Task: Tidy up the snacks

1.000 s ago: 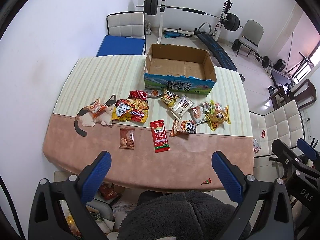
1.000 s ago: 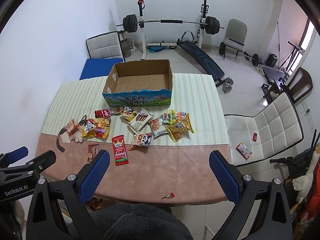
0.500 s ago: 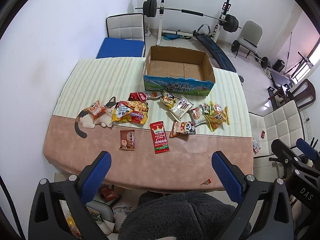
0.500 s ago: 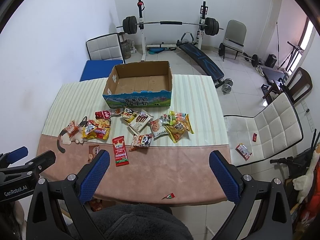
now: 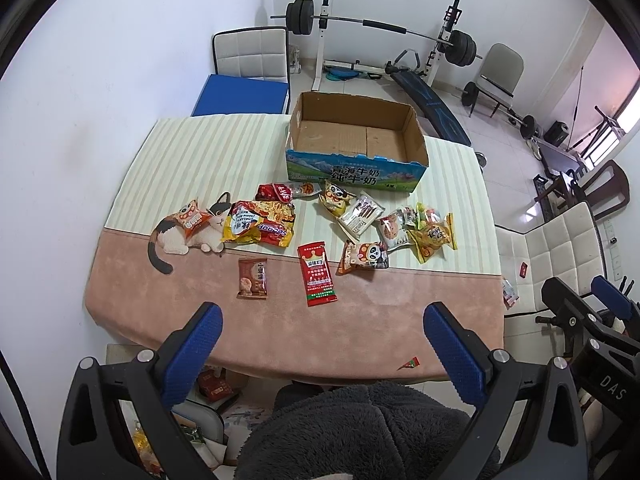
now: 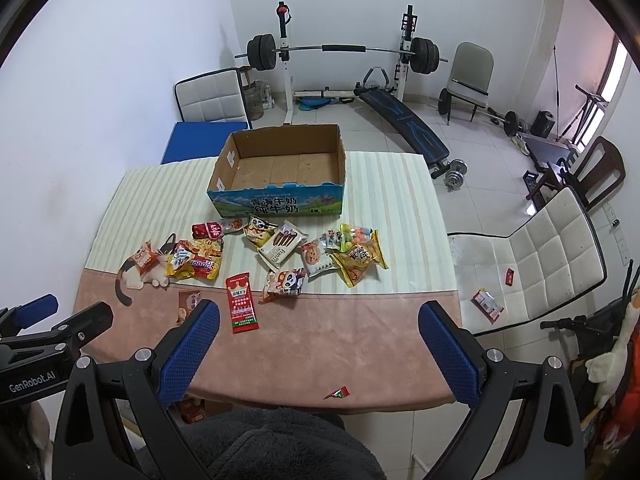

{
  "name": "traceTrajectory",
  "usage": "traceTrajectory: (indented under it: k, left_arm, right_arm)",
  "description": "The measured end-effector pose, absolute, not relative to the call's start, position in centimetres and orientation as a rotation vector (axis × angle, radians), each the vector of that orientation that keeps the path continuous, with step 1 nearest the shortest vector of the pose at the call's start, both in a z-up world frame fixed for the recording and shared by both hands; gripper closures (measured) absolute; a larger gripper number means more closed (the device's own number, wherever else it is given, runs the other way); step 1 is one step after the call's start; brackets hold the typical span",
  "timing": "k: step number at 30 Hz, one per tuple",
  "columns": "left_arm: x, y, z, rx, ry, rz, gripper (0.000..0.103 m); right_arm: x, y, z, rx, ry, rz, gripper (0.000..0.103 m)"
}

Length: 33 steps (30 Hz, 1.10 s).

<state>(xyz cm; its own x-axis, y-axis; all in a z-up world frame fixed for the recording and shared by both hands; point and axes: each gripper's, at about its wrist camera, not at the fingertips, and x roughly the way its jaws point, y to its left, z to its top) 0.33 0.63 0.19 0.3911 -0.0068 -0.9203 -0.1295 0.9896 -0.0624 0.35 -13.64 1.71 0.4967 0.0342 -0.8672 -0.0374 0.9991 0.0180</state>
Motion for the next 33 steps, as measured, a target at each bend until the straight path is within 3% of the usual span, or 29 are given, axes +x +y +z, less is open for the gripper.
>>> traceTrajectory:
  k: [25,33]
  left_arm:
    - [-0.2,0.7,0.0,-0.142,1.161,0.089,0.000]
    - [3.1,5.9,-5.1,-0.197,1.188,0.249,0.000]
  right_arm:
    - [0.4,-13.3,1.9,0.026,1.055,0.054,0.002]
    - [5.5,-13.5,-4.6,0.149,1.183,0.116,0.001]
